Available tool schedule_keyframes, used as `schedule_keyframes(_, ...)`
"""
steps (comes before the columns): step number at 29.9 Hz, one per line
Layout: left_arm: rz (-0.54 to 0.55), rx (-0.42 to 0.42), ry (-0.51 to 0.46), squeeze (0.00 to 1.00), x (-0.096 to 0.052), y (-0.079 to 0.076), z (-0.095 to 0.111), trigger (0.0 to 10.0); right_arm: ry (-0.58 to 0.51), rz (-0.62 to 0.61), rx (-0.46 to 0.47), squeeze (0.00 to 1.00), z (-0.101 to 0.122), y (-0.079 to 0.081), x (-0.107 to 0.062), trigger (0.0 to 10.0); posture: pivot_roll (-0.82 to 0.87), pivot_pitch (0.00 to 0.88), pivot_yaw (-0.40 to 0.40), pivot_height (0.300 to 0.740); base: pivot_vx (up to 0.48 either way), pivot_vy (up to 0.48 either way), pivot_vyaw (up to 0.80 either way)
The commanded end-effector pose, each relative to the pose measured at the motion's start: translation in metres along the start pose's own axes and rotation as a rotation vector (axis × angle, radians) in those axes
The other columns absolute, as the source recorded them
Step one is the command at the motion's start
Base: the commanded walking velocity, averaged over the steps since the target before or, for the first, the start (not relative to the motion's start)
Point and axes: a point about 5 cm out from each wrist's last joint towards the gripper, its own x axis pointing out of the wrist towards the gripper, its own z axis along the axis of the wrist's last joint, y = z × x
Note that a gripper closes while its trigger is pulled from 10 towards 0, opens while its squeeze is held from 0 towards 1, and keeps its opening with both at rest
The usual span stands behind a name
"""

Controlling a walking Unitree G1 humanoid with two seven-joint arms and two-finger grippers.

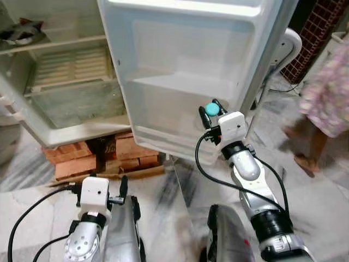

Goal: Restocking fridge

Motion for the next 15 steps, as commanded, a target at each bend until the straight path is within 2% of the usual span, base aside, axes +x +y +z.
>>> schedule_keyframes(1,0.004,0.014,0.016,0.00,-0.005,0.001,0.000,10.0,0.045,0.008,-0.021,0.00,-0.010,0.003,0.000,10.0,0.13,0.213,-0.008,0.566,0.000,0.000,0.00)
schedule_keyframes(5,0.020,0.013,0.026,0.00,-0.011,0.004,0.000,10.0,0.093,0.015,-0.047,0.00,-0.019,0.006,0.005,10.0,0.15,0.224,-0.017,0.566,0.000,0.000,0.00)
schedule_keyframes(9,0.029,0.014,0.039,0.00,-0.016,0.004,0.001,10.0,0.154,0.028,-0.060,0.00,-0.028,0.015,0.011,10.0,0.16,0.244,-0.029,0.566,0.000,0.000,0.00)
schedule_keyframes(12,0.036,0.013,0.043,0.00,-0.018,0.004,0.002,10.0,0.217,0.044,-0.027,0.00,-0.034,0.024,0.014,10.0,0.17,0.249,-0.034,0.566,0.000,0.000,0.00)
schedule_keyframes(15,0.051,0.013,0.044,0.00,-0.020,0.006,0.003,10.0,0.220,0.036,-0.025,0.00,-0.032,0.022,0.018,10.0,0.18,0.247,-0.040,0.566,0.000,0.000,0.00)
